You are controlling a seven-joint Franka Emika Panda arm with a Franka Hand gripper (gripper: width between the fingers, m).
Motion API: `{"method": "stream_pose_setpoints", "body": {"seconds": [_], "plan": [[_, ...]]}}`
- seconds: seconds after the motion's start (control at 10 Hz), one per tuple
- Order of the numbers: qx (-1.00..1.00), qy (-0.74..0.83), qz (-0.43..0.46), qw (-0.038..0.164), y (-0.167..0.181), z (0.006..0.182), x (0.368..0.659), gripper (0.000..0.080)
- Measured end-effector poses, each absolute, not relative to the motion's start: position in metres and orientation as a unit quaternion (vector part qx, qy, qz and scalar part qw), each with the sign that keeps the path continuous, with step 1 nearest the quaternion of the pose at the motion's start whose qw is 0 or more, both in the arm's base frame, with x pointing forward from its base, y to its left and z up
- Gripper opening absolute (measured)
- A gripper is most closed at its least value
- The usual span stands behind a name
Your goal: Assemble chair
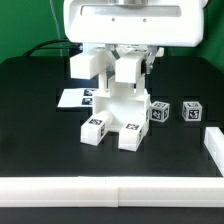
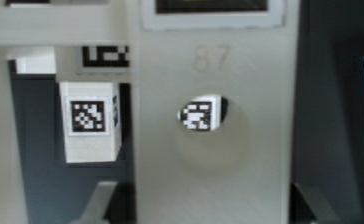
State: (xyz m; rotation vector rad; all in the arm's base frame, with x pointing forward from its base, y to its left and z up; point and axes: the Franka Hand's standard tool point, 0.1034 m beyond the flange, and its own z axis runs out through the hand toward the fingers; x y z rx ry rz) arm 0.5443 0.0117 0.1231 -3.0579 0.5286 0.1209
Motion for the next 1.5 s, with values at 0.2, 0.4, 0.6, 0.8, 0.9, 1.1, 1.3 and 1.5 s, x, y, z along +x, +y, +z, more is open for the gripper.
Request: {"method": "stream_pose_setpoints", "body": {"seconds": [0.2,0.4,0.6,0.8,0.9,1.1,1.3,1.5], "plan": [[-0.984,0.17,0.04,0.018,0.0116,0.1218,0.5433,0.0289],[-0.981,0.188,0.038,0.017,0.0155,0.1204,0.5406,0.0289],[-0.981,0.19,0.038,0.017,0.018,0.1205,0.5397,0.0289],[-0.982,0.187,0.037,0.017,0.0135,0.12,0.5408,0.0289],[-0.982,0.186,0.037,0.017,0.0137,0.12,0.5408,0.0289],[-0.983,0.183,0.026,0.017,0.0138,0.1185,0.5394,0.0289],[-0.983,0.18,0.027,0.017,0.0188,0.1185,0.535,0.0289],[-0.983,0.179,0.027,0.017,0.0199,0.1187,0.535,0.0289]]}}
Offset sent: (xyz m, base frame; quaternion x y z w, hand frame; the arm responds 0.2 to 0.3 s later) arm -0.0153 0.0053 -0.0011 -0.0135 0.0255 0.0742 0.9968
